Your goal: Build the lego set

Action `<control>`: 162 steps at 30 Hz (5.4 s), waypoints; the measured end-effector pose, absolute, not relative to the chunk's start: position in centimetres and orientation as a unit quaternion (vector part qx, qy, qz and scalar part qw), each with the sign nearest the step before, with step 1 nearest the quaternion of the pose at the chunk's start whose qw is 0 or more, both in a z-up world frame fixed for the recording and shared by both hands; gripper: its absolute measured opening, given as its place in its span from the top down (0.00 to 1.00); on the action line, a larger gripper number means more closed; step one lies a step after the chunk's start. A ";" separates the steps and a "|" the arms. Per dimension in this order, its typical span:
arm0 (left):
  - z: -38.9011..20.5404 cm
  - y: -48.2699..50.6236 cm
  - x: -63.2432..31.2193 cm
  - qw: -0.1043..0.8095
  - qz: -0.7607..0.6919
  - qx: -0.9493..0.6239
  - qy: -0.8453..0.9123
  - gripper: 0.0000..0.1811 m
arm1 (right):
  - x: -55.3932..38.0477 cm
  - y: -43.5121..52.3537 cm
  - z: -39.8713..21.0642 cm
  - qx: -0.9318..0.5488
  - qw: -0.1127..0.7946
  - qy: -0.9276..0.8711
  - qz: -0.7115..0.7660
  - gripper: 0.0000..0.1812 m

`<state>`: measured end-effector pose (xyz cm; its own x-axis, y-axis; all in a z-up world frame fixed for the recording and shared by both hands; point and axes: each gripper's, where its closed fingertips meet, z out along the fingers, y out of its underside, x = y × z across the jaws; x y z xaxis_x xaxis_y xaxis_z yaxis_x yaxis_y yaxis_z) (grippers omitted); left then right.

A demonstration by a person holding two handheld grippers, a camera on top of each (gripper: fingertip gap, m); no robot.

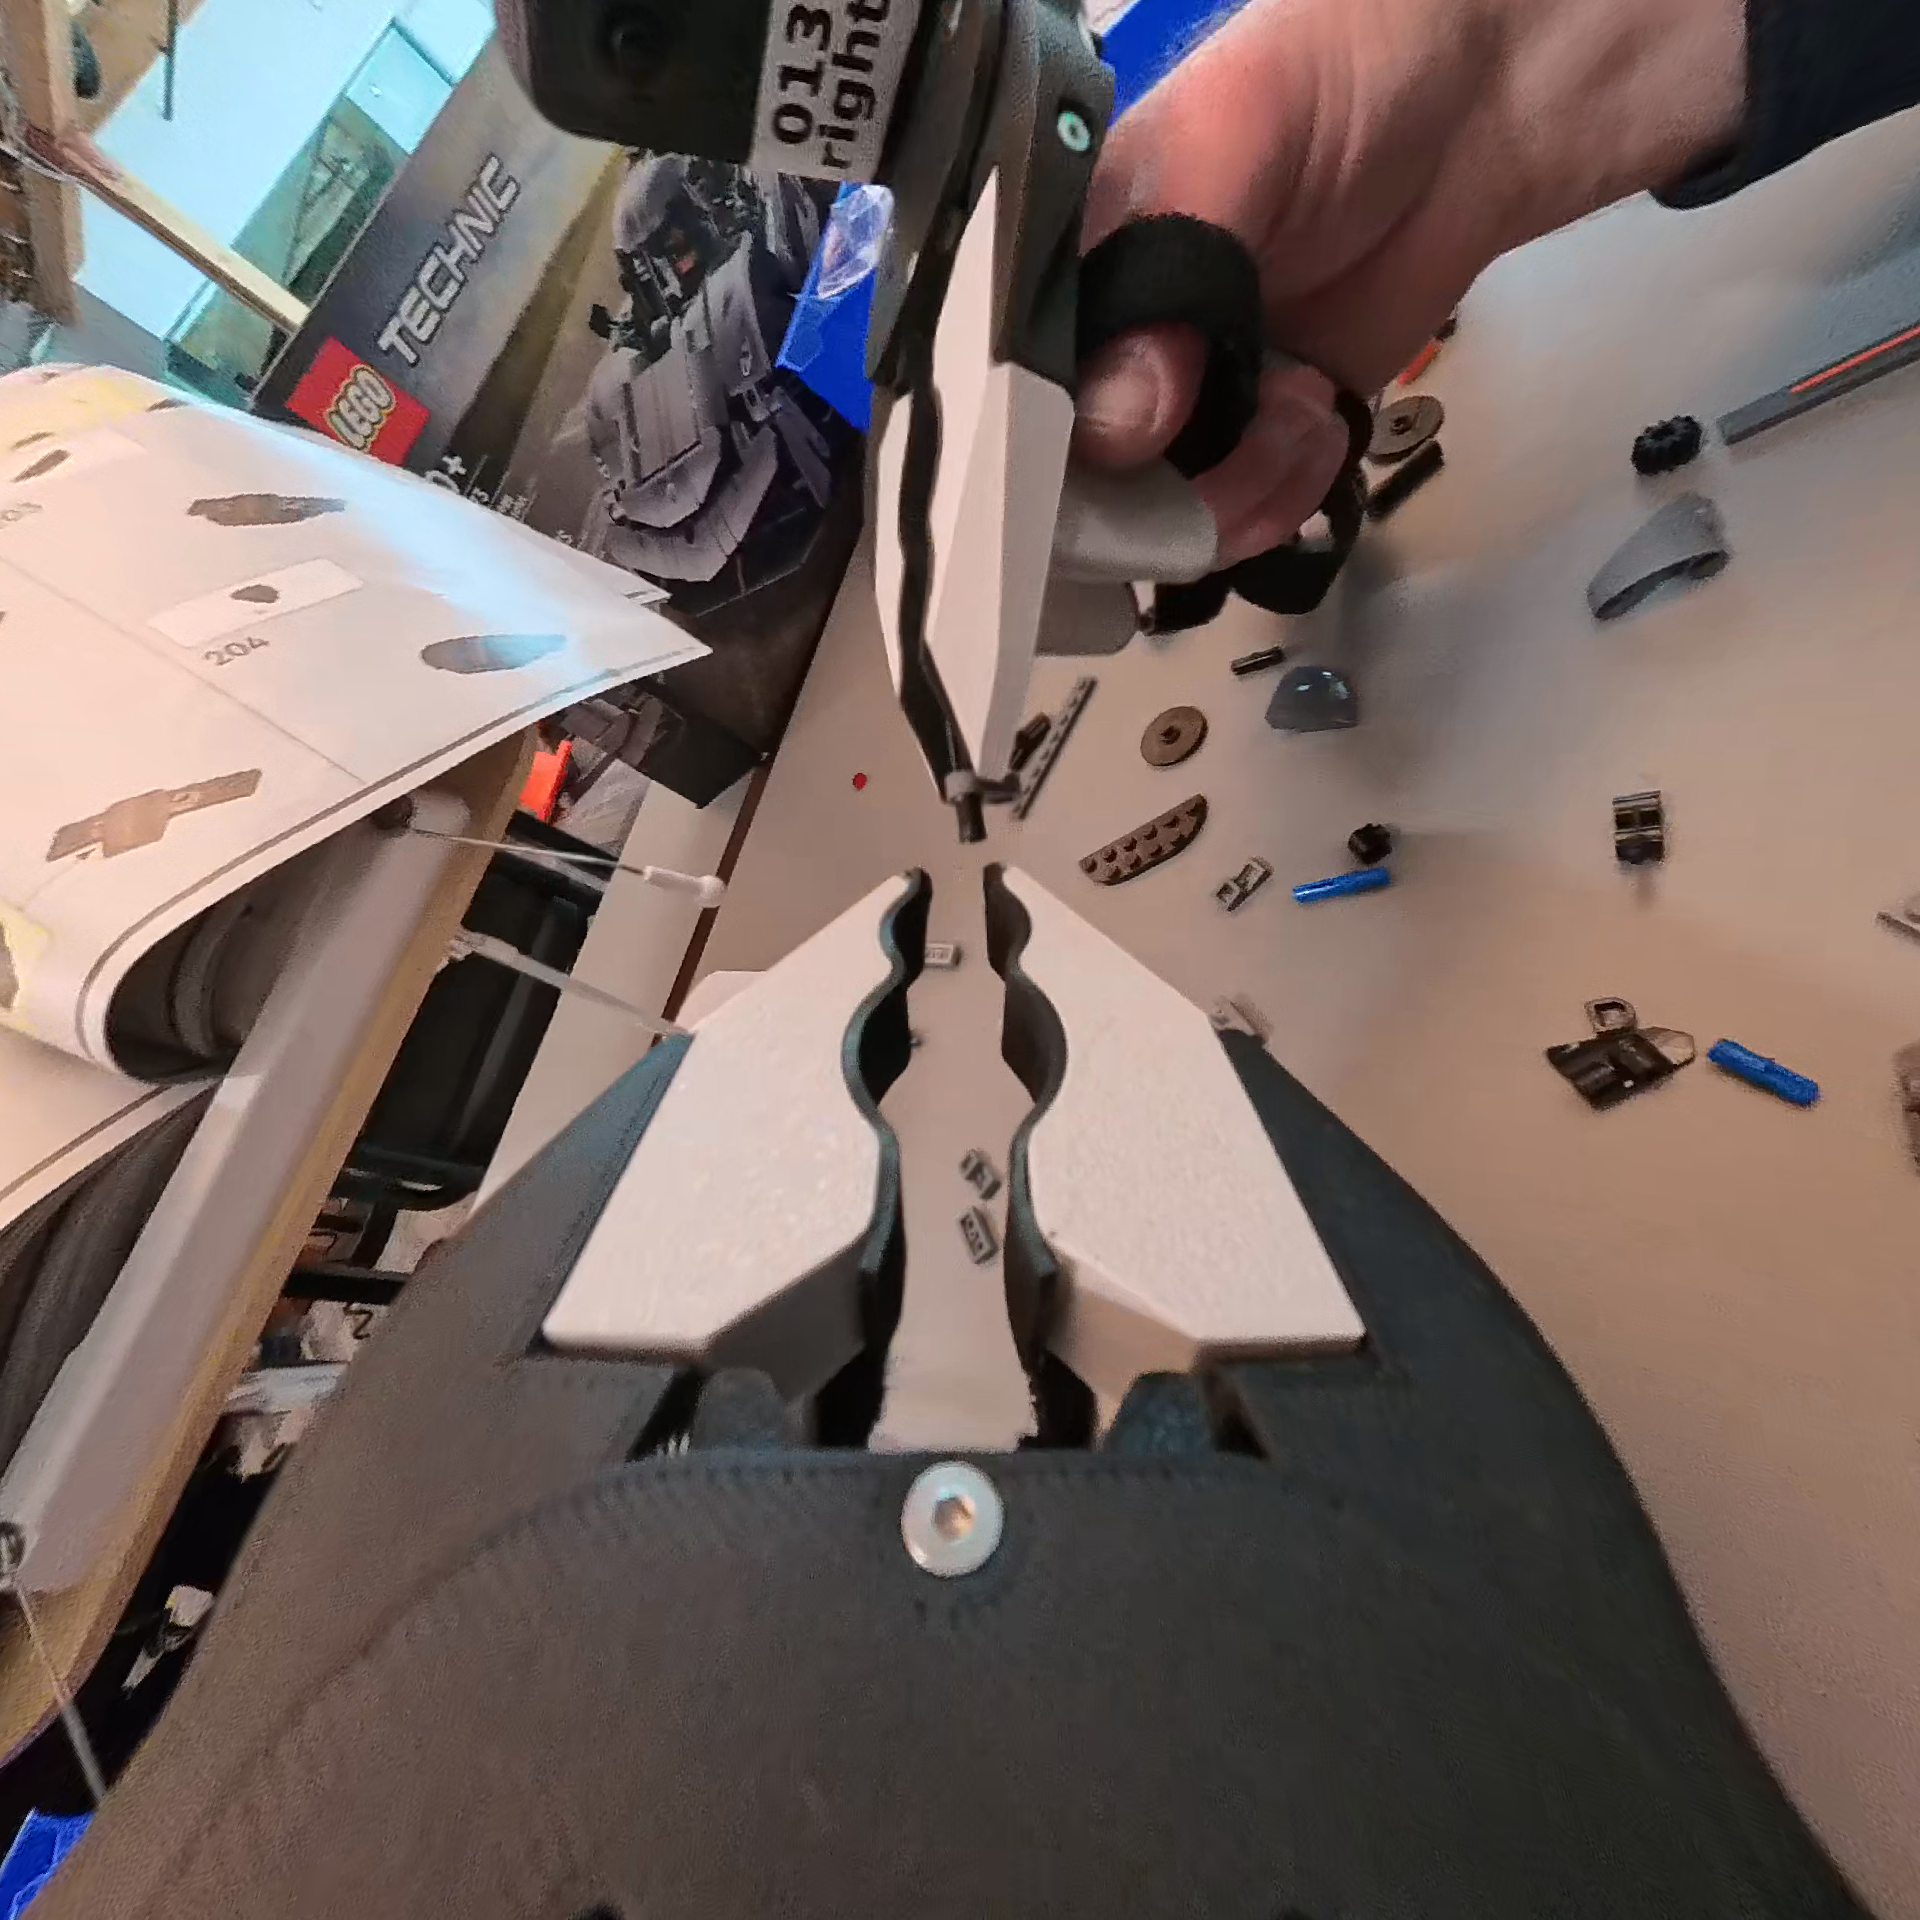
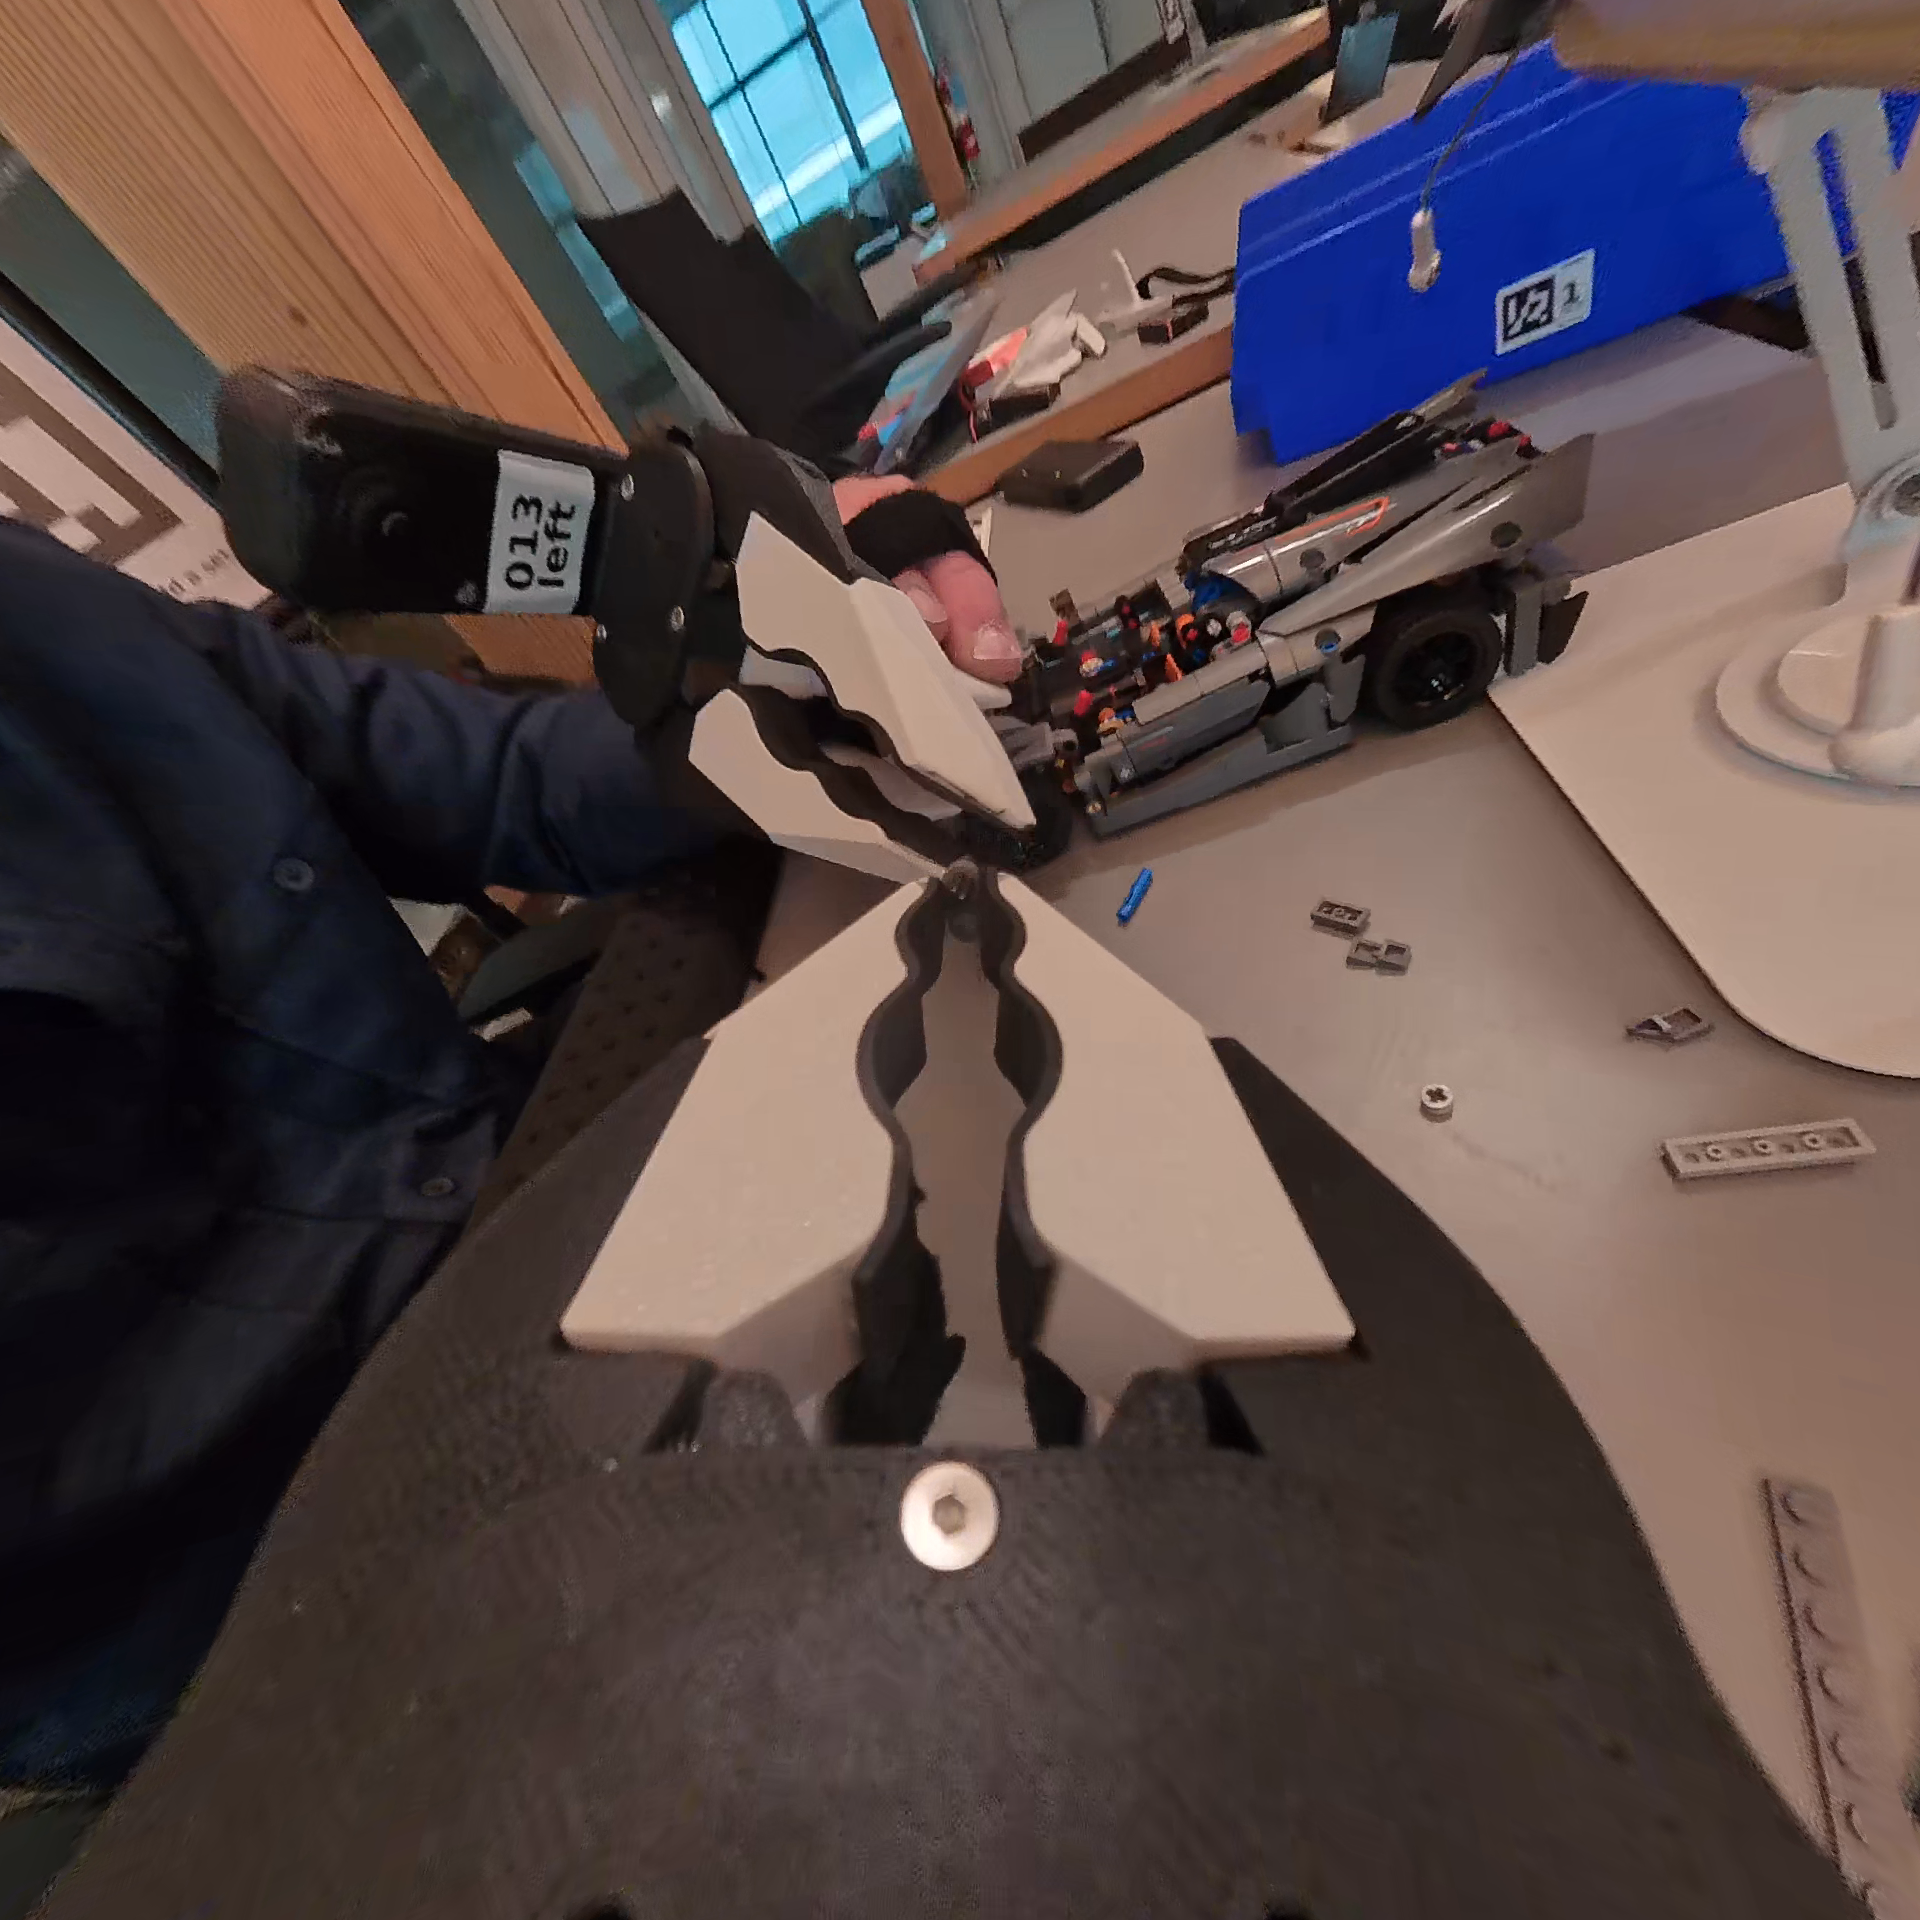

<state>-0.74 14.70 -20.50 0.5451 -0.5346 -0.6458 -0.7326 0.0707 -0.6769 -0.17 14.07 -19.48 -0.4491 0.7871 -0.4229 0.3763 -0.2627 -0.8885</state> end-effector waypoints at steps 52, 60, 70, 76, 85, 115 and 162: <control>-16.5 16.3 -11.2 0.608 0.149 -0.718 0.304 0.99 | -8.9 6.5 -31.7 -0.561 0.176 -0.762 0.272 0.98; -16.4 16.2 -11.0 0.613 0.146 -0.713 0.307 0.99 | -7.4 9.1 -27.3 -0.586 0.193 -0.690 0.378 0.98; -16.5 15.3 -6.7 0.612 0.163 -0.667 0.392 0.99 | -3.2 15.1 -15.3 -0.526 0.283 -0.489 0.635 0.98; -16.1 14.6 -5.0 0.622 0.157 -0.645 0.415 0.99 | -2.8 14.5 -14.2 -0.486 0.300 -0.497 0.654 0.98; -15.9 14.1 -3.6 0.625 0.158 -0.630 0.432 0.99 | -2.9 14.0 -14.2 -0.478 0.287 -0.494 0.667 0.98; -15.0 13.7 -3.3 0.636 0.182 -0.615 0.430 1.00 | -2.6 13.4 -13.7 -0.468 0.260 -0.486 0.691 0.98; -14.9 13.8 -3.9 0.633 0.184 -0.635 0.403 1.00 | -3.2 12.8 -13.2 -0.443 0.298 -0.476 0.699 0.98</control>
